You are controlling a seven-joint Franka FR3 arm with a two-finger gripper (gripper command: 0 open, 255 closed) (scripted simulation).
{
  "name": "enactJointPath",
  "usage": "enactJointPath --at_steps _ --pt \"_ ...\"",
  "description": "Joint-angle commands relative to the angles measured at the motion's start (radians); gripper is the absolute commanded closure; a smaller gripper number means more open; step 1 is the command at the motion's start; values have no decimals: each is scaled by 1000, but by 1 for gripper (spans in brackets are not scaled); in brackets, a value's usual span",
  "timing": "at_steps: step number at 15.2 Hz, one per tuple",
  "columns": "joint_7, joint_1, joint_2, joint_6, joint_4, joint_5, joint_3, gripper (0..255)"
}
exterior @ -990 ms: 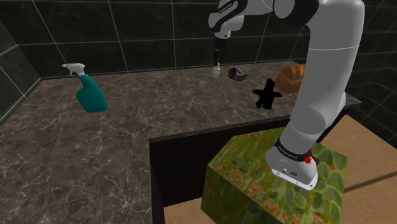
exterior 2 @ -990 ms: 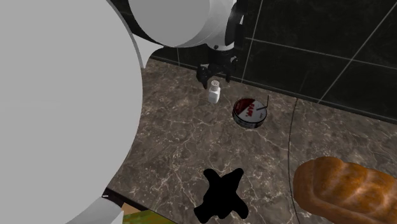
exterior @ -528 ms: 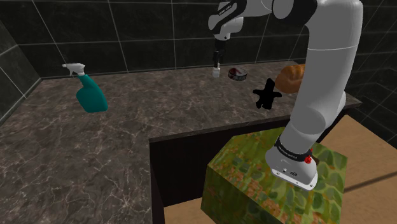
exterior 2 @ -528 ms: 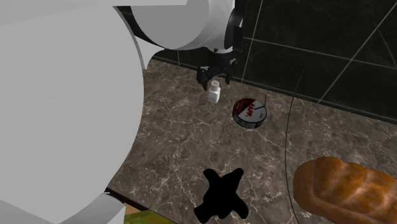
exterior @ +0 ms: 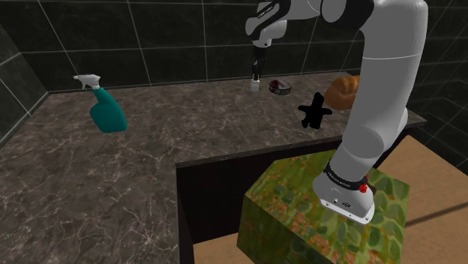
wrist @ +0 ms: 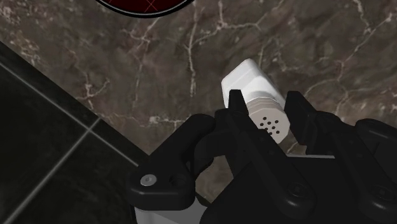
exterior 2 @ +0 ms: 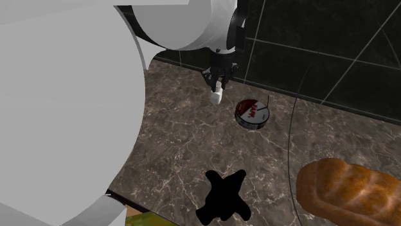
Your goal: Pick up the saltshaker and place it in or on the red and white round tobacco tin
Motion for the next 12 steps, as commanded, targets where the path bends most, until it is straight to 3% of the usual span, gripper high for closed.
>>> enactJointPath --at_steps 1,12 --pt "0 0 0 0 0 0 0 255" --pt "11 4 -40 -94 55 -17 -6 255"
